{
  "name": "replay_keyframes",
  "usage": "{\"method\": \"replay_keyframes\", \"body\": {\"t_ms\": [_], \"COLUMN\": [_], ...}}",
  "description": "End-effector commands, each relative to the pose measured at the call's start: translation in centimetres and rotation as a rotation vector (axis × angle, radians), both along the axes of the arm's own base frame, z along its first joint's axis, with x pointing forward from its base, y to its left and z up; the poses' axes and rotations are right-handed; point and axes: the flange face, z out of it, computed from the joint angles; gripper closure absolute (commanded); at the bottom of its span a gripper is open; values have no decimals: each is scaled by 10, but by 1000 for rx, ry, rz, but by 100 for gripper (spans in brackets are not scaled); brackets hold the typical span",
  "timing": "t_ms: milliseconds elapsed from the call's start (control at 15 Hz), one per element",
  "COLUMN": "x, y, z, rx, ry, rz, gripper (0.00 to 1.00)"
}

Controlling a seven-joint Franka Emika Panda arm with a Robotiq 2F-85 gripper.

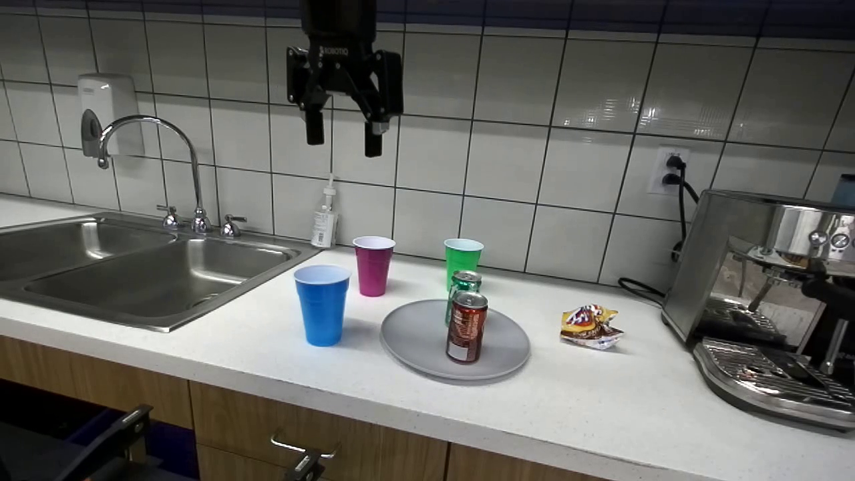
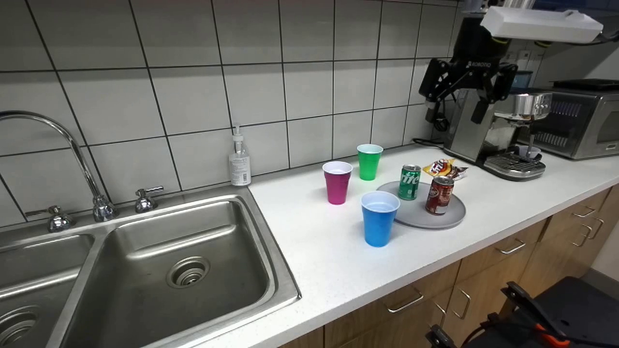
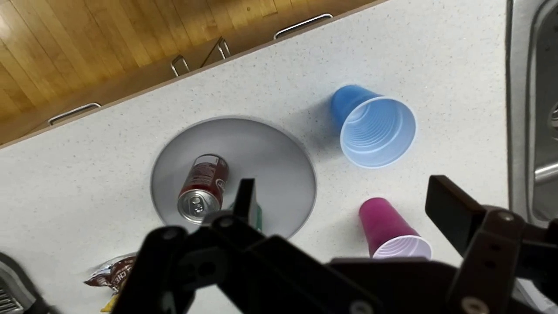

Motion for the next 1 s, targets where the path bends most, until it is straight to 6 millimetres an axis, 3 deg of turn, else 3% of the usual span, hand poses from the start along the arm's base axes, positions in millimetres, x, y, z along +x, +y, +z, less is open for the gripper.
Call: {"method": "replay_keyframes", "body": {"t_ms": [0, 933], "x": [1, 42], "y": [-16, -66], "z": [-15, -88], "rx": [-29, -105], "ry": [-16, 3], "rz": [-65, -313], "gripper": [0, 0]}}
